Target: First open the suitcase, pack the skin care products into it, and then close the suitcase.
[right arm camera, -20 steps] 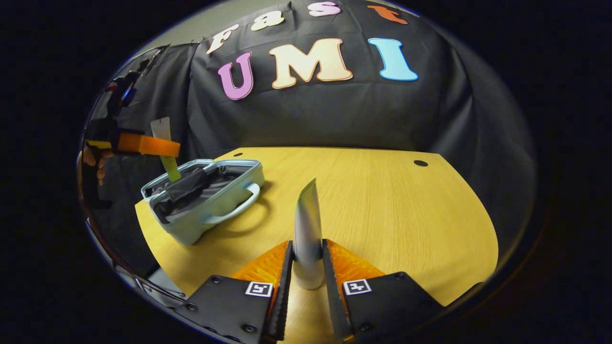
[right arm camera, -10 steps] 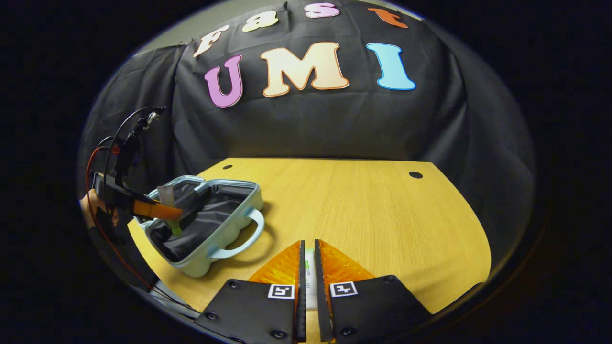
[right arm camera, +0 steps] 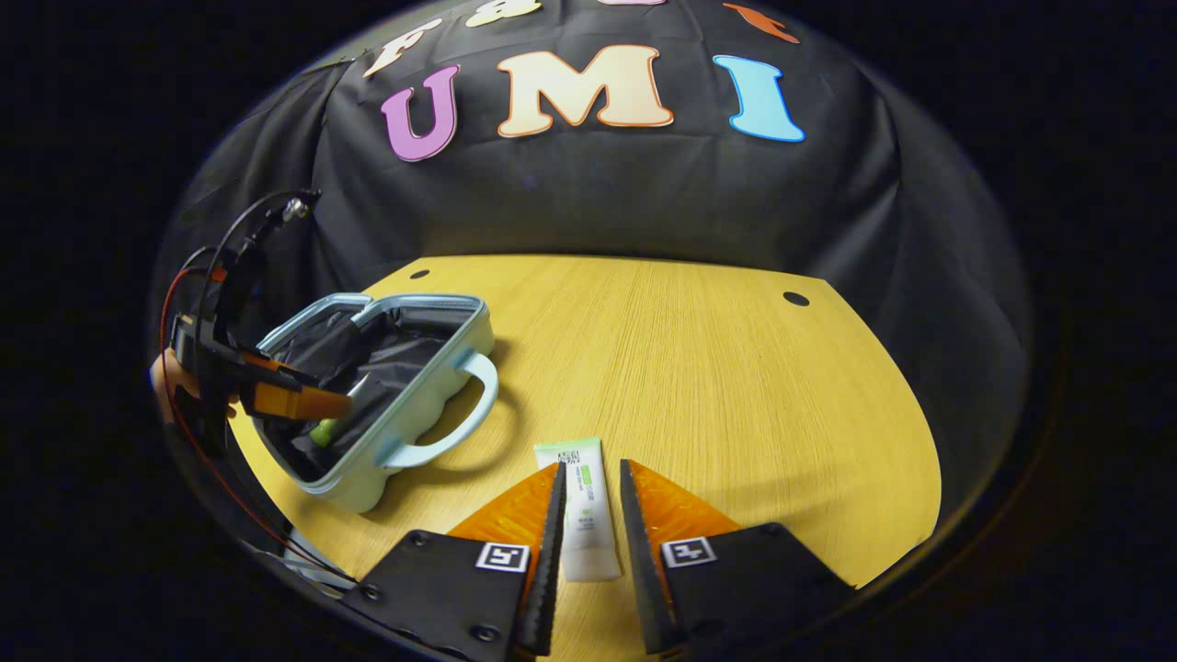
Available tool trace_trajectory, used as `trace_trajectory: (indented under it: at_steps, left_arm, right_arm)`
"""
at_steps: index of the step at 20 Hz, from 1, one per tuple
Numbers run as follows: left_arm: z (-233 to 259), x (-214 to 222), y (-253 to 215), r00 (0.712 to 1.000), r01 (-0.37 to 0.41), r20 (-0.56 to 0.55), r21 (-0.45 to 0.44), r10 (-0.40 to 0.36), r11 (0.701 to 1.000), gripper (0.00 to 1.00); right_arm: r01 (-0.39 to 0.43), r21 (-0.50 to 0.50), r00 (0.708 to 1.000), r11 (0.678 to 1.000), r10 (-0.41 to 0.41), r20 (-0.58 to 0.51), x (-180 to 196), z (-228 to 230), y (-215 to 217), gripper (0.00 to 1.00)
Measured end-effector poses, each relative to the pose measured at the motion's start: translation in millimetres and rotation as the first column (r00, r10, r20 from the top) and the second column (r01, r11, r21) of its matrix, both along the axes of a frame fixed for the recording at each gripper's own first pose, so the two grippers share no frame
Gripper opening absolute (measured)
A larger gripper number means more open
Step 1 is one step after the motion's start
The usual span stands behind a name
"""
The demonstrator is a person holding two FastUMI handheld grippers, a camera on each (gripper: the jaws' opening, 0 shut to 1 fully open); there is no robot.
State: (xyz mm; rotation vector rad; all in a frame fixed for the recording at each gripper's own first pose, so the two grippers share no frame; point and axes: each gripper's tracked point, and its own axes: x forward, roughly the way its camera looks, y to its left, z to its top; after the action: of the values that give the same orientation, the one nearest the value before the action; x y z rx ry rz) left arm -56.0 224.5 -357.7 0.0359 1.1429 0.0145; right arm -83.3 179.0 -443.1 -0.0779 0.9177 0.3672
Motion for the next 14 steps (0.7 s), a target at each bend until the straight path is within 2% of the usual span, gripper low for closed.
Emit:
trace_trajectory:
  at_steps: [3,7,9,12,13,14]
  left_arm:
    - [12,3,0,0.999,0.005,0.040,-0.001,-0.005,1.000,0.94]
    - [33,6,7,0.996,-0.018,0.086,-0.006,0.018,1.000,0.95]
    - [42,9,13,0.994,-0.031,0.107,-0.008,0.031,0.999,0.95]
    - [50,14,27,0.990,-0.052,0.133,-0.016,0.053,0.999,0.95]
    - [52,15,31,0.989,-0.058,0.137,-0.020,0.060,0.998,0.95]
    - [55,16,36,0.987,-0.065,0.144,-0.021,0.067,0.998,0.95]
  right_arm:
    - [-0.050,-0.043,0.997,0.998,0.048,-0.054,-11,-21,3,0.55]
    - [-0.128,-0.144,0.983,0.981,0.106,-0.151,-27,-54,0,0.64]
    - [-0.164,-0.161,0.967,0.973,0.127,-0.221,-41,-64,-3,0.63]
    - [-0.157,-0.114,0.960,0.981,0.125,-0.249,-37,-64,10,0.55]
    - [-0.148,-0.088,0.955,0.985,0.120,-0.270,-42,-66,14,0.49]
    - [-0.139,-0.075,0.956,0.987,0.114,-0.270,-43,-62,18,0.48]
